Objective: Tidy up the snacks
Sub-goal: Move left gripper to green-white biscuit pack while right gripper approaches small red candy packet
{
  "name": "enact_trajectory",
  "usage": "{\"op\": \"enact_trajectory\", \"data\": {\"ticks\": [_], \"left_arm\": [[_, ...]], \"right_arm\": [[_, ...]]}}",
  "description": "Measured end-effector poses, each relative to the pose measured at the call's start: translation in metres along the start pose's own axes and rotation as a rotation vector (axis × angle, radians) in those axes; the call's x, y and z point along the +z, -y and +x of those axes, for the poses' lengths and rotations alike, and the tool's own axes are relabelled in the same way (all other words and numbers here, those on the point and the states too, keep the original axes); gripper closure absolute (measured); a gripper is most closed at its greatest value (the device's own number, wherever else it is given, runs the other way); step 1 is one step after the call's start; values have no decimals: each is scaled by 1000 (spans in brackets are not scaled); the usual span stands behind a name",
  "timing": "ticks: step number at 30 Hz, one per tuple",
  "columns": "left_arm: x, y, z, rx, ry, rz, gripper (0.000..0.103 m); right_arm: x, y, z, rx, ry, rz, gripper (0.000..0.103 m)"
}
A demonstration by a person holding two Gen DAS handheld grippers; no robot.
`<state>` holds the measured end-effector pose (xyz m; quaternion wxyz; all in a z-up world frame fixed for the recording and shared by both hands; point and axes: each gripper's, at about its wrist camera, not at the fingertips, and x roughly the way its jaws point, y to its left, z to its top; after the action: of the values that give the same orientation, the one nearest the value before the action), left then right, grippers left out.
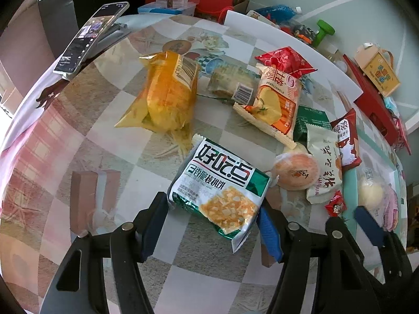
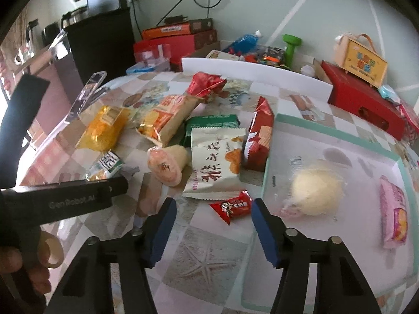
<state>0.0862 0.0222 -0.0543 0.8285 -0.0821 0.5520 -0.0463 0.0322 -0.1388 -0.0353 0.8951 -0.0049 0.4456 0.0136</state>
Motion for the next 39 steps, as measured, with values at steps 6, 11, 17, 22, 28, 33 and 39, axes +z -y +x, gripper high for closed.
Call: {"op": "enact_trajectory", "data": {"ticks": [6, 11, 17, 22, 28, 33, 39], "left_arm": [[0, -1, -1, -12, 8, -3, 36], [-2, 0, -2, -5, 20, 7, 35], [-4, -1, -4, -8, 33, 9, 35], [-5, 0, -5, 0, 40, 14, 35], [-4, 0, -4, 3, 41, 15, 35], [-5, 0, -5, 6, 40, 16, 35], [-4, 0, -5, 7, 40, 16, 35]], "right_arm": [[2, 0, 12, -14, -13, -16, 50], [3, -3, 17, -37, -9, -49, 50], [2, -12, 23, -34, -31, -88, 50], [0, -14, 22, -26, -29, -101, 50], [-2, -22, 19, 55, -31, -92, 50], [-4, -29, 17, 121, -33, -91, 50], [-3, -26, 13, 131, -27, -69, 53]]}}
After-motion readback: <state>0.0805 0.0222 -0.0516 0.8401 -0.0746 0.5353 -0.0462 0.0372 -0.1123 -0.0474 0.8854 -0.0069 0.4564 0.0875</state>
